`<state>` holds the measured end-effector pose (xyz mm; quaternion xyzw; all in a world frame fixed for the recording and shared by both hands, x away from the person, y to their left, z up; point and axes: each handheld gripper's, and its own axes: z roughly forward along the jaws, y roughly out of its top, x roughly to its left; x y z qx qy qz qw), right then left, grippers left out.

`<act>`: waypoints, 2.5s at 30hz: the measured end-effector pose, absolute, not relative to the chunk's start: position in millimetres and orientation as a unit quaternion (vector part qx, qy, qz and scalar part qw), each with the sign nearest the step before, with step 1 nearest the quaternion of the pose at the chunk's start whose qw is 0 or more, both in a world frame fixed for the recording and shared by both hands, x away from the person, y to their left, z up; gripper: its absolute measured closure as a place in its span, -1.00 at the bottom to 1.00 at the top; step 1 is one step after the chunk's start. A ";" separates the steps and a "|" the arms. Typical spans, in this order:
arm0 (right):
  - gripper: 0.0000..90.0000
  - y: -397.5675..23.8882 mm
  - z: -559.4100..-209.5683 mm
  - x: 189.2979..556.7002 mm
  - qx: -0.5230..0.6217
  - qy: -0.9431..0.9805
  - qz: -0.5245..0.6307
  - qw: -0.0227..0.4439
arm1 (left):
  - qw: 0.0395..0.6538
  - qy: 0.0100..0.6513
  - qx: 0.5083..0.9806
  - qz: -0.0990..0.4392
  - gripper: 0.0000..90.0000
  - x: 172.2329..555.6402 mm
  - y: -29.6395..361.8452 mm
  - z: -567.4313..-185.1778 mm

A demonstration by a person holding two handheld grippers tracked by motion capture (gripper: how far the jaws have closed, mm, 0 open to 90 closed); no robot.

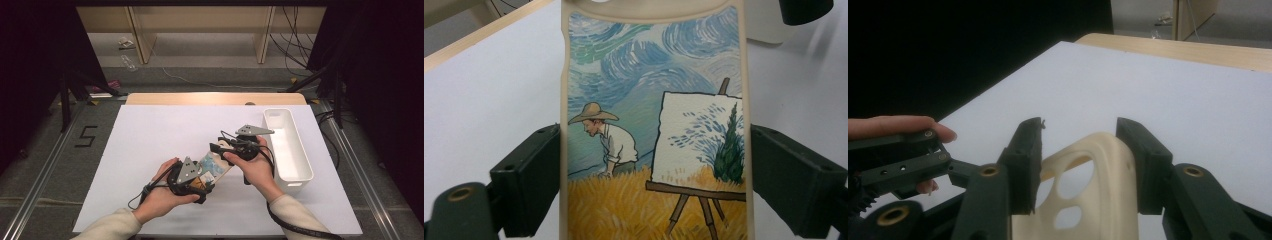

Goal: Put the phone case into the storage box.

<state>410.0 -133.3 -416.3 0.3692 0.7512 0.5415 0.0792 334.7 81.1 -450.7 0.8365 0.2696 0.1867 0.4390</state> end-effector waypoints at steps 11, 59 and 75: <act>0.65 -137.4 -410.9 408.9 0.360 0.737 0.570 0.038 | 0.430 0.265 0.845 0.175 -0.74 335.3 79.6 -455.6; 0.78 -140.4 -362.8 396.9 0.159 0.843 0.512 0.049 | 0.499 0.229 0.829 0.108 -0.33 347.1 92.3 -457.1; 0.78 -136.3 -361.7 394.7 0.151 0.846 0.510 0.039 | 0.493 0.218 0.838 0.089 -0.07 358.5 89.1 -465.8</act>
